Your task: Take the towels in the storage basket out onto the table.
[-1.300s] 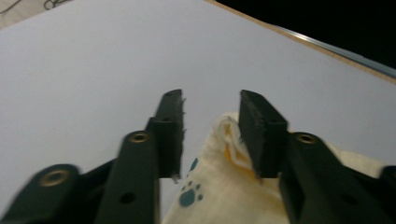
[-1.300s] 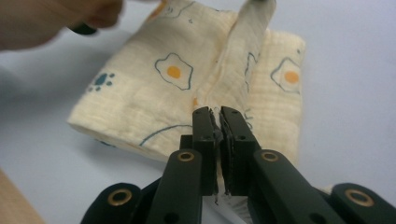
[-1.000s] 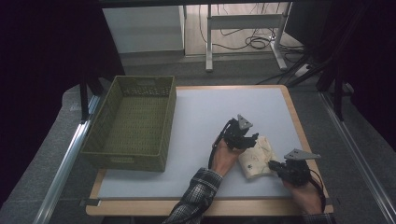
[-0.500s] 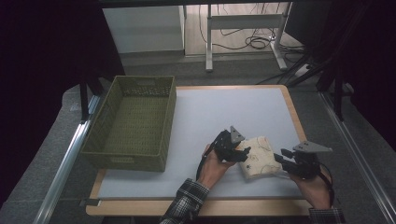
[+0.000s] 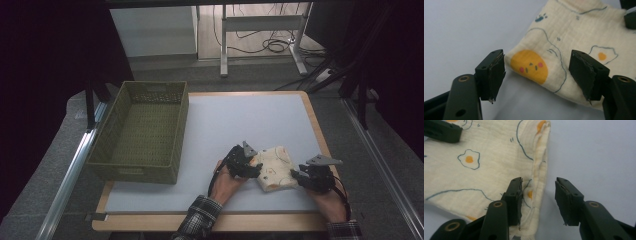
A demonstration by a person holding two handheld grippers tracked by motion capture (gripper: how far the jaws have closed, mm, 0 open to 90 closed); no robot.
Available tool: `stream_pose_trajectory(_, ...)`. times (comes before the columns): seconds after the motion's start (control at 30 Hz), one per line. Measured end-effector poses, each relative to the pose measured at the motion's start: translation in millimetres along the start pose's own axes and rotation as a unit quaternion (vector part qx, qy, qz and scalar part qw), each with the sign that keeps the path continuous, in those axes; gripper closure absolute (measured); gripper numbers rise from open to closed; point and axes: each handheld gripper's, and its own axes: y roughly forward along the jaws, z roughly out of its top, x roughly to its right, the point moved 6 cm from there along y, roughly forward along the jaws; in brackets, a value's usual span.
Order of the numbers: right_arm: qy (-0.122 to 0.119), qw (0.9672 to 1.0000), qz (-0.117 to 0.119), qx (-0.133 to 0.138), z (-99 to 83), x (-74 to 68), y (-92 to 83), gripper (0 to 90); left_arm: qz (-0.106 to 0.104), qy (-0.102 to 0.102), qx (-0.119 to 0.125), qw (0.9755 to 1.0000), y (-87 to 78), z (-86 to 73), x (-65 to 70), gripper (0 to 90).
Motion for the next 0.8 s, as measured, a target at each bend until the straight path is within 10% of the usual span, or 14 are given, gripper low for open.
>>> stream_pose_trajectory(0.17,-0.008,0.9998,0.005,0.017,13.0,-7.0,-9.7,54.3,0.02,-0.019,0.013,0.9995,-4.2,13.8,-14.6,28.3)
stream_pose_trajectory(0.43,-0.006,0.9986,0.051,0.008,30.2,-24.6,6.4,68.7,0.043,-0.04,-0.033,0.9977,27.7,4.7,-29.5,31.5)
stream_pose_trajectory(0.53,-0.006,0.9985,0.053,-0.011,22.4,-25.5,17.0,74.5,0.053,-0.024,-0.026,0.998,23.0,10.5,-26.1,31.1)
stream_pose_trajectory(0.63,-0.001,0.9986,0.053,-0.008,17.0,-24.5,19.9,75.1,0.016,-0.029,-0.003,0.9995,18.2,18.4,-15.5,29.4)
stream_pose_trajectory(0.8,-0.006,0.9972,0.074,0.009,21.8,-40.4,2.3,73.3,0.027,-0.002,-0.036,0.999,31.9,10.6,-8.7,29.3)
